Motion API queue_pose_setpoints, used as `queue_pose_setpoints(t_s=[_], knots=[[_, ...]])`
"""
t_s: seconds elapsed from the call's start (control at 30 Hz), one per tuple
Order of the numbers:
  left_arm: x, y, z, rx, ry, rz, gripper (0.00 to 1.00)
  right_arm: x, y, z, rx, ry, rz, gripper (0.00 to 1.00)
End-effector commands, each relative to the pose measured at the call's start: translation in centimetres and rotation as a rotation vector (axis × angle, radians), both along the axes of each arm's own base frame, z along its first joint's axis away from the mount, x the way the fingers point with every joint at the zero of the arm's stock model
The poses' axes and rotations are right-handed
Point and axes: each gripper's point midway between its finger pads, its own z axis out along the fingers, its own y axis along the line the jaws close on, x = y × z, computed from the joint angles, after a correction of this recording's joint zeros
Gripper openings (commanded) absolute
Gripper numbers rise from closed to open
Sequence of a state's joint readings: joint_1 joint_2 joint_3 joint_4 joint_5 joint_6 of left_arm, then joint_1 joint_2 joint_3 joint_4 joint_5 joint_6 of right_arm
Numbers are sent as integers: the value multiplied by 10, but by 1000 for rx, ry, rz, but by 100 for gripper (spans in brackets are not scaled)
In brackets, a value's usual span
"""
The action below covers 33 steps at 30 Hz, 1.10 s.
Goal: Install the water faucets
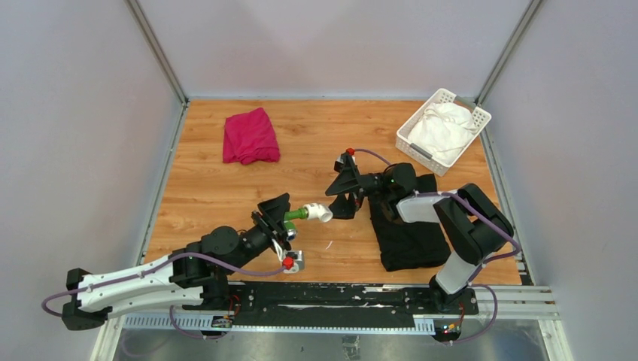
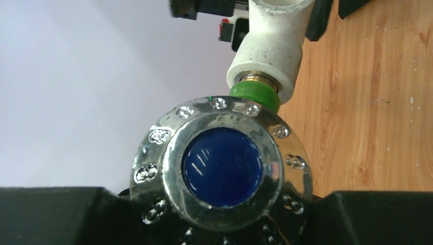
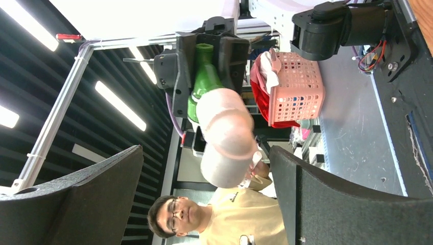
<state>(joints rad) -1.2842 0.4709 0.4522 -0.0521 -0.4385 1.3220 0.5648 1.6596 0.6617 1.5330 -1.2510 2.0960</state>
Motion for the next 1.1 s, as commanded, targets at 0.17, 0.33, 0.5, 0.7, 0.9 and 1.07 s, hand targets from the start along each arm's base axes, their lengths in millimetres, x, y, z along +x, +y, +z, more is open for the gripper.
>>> queue_pose_setpoints(t_s=[0.17, 0.33, 0.5, 0.7, 0.9, 1.07], knots=[[-2, 26, 60, -268, 61, 50, 0, 4, -24, 0, 0, -47, -23, 99], [-3, 38, 70, -382, 177, 80, 0, 11, -37, 14, 13, -130, -43, 99], [-4, 52, 79, -493, 309, 131, 0, 18, -45, 34, 44, -329, -104, 99], [-9, 58, 85, -528, 464, 176, 0, 45, -49, 15, -278, -907, -342, 99], [-19, 44, 87, -548, 590, 134, 0, 53, -62, 27, -397, -1421, -520, 97], [-29, 43, 105, -667, 699, 95, 0, 32, -60, 53, -95, -1792, -685, 91]])
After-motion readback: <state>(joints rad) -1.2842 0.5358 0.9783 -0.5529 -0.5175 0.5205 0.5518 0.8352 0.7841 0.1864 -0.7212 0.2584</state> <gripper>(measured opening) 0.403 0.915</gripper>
